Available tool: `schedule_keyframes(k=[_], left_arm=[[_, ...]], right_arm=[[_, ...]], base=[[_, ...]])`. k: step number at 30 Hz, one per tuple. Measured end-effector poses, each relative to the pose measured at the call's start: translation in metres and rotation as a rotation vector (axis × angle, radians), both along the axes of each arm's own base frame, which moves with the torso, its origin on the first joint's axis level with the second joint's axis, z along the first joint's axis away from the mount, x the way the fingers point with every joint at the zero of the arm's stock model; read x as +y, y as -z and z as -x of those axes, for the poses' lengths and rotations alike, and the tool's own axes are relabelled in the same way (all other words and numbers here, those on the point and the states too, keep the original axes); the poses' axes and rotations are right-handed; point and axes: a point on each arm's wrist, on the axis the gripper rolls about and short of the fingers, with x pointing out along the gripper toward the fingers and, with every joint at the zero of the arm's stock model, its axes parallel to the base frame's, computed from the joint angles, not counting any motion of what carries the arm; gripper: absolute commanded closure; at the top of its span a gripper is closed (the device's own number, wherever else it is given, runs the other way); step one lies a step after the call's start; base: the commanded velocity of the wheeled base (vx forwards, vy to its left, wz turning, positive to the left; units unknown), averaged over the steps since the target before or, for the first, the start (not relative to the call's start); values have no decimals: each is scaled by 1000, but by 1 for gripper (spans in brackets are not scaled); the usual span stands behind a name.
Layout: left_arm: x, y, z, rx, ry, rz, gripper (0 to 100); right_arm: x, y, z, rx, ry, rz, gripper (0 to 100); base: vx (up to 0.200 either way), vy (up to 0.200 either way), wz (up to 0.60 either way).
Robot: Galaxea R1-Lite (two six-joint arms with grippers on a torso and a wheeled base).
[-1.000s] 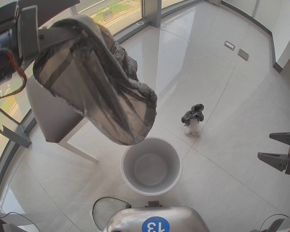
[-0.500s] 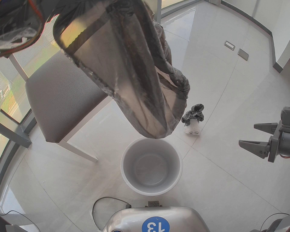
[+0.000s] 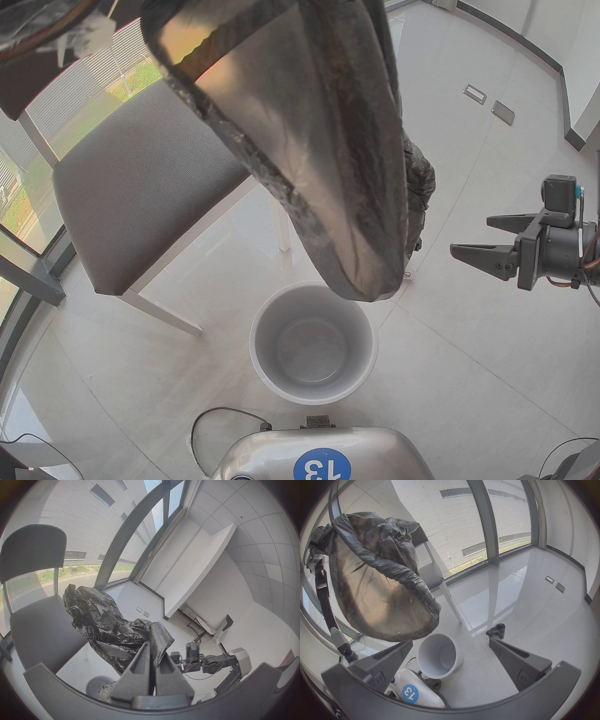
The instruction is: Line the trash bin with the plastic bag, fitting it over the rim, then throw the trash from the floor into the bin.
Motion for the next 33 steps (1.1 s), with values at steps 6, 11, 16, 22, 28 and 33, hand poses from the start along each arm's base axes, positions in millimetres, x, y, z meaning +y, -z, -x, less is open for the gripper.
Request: schedule_keyframes(k=[6,11,16,22,28,33], left_arm=[[-4,-3,13,0,43,12,100],[-6,-3,22,5,88,18,100],[-9,-2,25,9,104,15,100],[-12,0,25,17,111,13,100],[-15,3,24,31,110,11,100],[-16,6,23,35,108,4,100]], right_arm=[[13,-2,-16,-14,-21,-10,0],[22,-9,-31,-42,-32,-38,0],[29,-14,-42,-63,-67,-63,0],[35,-11,-49,-54,-79,-62,0],[47,-12,-49,-41,-111,-107,0],[53,-11,-52,-39,-128,-113,0]], base=[[0,0,0],[0,0,0],[0,0,0],[0,0,0],[0,0,0],[0,0,0]])
